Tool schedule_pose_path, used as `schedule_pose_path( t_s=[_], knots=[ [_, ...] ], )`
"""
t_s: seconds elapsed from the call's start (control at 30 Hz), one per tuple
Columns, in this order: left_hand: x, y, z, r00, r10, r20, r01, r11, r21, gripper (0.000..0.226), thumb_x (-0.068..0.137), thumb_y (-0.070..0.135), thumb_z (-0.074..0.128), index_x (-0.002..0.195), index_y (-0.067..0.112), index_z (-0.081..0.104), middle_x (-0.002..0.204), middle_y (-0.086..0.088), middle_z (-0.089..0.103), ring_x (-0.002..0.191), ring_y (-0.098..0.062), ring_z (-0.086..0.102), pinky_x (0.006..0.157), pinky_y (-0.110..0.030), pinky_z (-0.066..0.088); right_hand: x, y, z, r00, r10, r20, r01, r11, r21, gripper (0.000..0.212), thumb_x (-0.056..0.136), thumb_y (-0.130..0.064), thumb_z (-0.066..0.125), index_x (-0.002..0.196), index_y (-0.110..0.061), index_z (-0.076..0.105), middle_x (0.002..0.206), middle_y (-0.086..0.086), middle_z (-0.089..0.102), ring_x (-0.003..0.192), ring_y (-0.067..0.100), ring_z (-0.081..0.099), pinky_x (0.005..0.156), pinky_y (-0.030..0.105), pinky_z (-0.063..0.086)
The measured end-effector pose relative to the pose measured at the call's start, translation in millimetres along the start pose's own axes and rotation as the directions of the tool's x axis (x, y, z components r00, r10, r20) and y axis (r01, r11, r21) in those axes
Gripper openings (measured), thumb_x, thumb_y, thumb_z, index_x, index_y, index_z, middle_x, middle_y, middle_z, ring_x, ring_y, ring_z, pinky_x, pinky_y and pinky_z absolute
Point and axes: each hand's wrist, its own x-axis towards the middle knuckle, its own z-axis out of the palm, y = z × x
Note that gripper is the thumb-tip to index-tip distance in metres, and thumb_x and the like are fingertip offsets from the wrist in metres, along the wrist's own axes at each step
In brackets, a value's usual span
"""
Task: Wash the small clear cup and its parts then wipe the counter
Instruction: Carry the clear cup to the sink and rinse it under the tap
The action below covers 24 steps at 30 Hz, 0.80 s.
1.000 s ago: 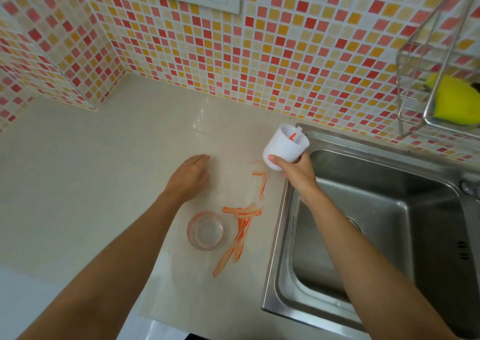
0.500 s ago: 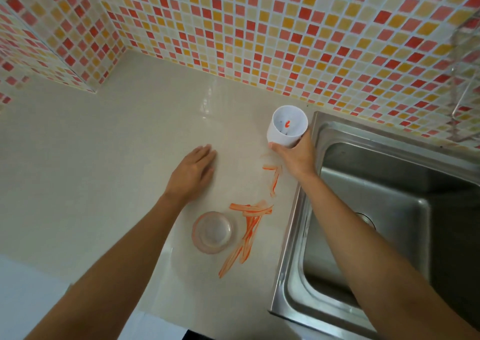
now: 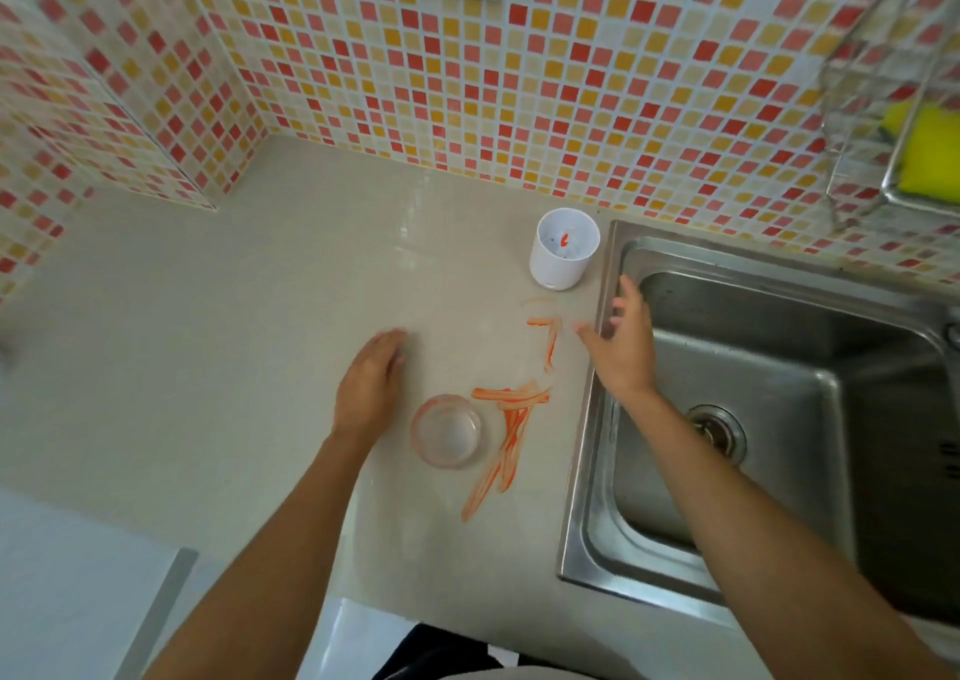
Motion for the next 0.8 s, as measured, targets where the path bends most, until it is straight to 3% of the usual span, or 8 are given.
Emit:
schedule_pose_path(
  t_s=[0.17, 0.27, 0.37, 0.5, 0.57, 0.67, 0.8],
  knots=[
    [-65, -5, 6, 1.0, -0.022, 0.007, 0.023, 0.999, -0.047, 0.056, 0.082, -0.001, 0.053, 0.136, 0.016, 0.053, 0.14, 0.0, 0.053, 0.131, -0.02, 0.048, 0.111, -0.031, 0.035, -71, 14, -6, 0.997, -0.041, -0.06, 0.034, 0.992, -0.118, 0.068, 0.092, -0.029, 0.064, 0.149, -0.013, 0.032, 0.144, 0.011, 0.044, 0.132, 0.025, 0.044, 0.11, 0.039, 0.037],
    [-89, -3, 4, 0.995, -0.017, 0.093, 0.027, 0.994, -0.105, 0.071, 0.071, 0.012, 0.052, 0.141, 0.018, 0.045, 0.144, 0.002, 0.049, 0.133, -0.016, 0.045, 0.111, -0.025, 0.031, -107, 25, -8, 0.998, -0.045, -0.037, 0.038, 0.983, -0.177, 0.066, 0.095, -0.029, 0.06, 0.15, -0.01, 0.03, 0.147, 0.013, 0.04, 0.137, 0.028, 0.036, 0.109, 0.034, 0.028],
    [-103, 13, 1, 0.987, 0.054, 0.154, -0.021, 0.977, -0.21, 0.076, 0.074, 0.022, 0.069, 0.142, 0.031, 0.037, 0.142, 0.013, 0.048, 0.13, -0.007, 0.046, 0.108, -0.027, 0.037, -138, 38, -11, 0.997, -0.073, -0.026, 0.063, 0.96, -0.274, 0.066, 0.097, -0.037, 0.054, 0.151, -0.01, 0.027, 0.151, 0.011, 0.037, 0.14, 0.028, 0.032, 0.111, 0.036, 0.026],
    [-112, 40, 1, 0.989, 0.093, 0.115, -0.041, 0.92, -0.389, 0.076, 0.068, 0.011, 0.085, 0.123, 0.044, 0.043, 0.116, 0.041, 0.054, 0.108, 0.02, 0.049, 0.089, -0.001, 0.036, -170, 64, -19, 0.998, -0.03, 0.049, 0.048, 0.912, -0.408, 0.071, 0.098, -0.05, 0.036, 0.154, -0.011, 0.018, 0.161, 0.007, 0.021, 0.149, 0.023, 0.014, 0.121, 0.038, 0.01],
    [-111, 46, 6, 0.994, 0.04, 0.097, 0.003, 0.913, -0.408, 0.079, 0.065, 0.018, 0.088, 0.123, 0.046, 0.042, 0.112, 0.04, 0.054, 0.103, 0.02, 0.05, 0.083, 0.003, 0.035, -186, 78, -29, 0.996, 0.001, 0.085, 0.039, 0.881, -0.472, 0.07, 0.099, -0.05, 0.031, 0.155, -0.012, 0.012, 0.162, 0.005, 0.014, 0.15, 0.019, 0.005, 0.12, 0.033, -0.001],
    [-110, 51, 16, 0.996, -0.053, 0.073, 0.078, 0.907, -0.413, 0.08, 0.065, 0.024, 0.088, 0.129, 0.037, 0.043, 0.115, 0.026, 0.055, 0.102, 0.006, 0.051, 0.085, -0.004, 0.037, -204, 99, -47, 0.992, 0.048, 0.117, 0.027, 0.822, -0.568, 0.068, 0.101, -0.051, 0.022, 0.155, -0.013, 0.005, 0.163, 0.003, 0.006, 0.149, 0.013, -0.003, 0.12, 0.032, -0.005],
    [-112, 57, 23, 0.999, -0.039, -0.005, 0.034, 0.922, -0.386, 0.077, 0.065, 0.031, 0.088, 0.129, 0.034, 0.046, 0.121, 0.019, 0.056, 0.111, -0.002, 0.053, 0.097, -0.024, 0.045, -212, 119, -73, 0.989, 0.058, 0.133, 0.041, 0.765, -0.642, 0.064, 0.103, -0.046, 0.019, 0.155, -0.01, 0.004, 0.163, 0.004, 0.006, 0.15, 0.014, -0.004, 0.119, 0.031, -0.009]
  ],
)
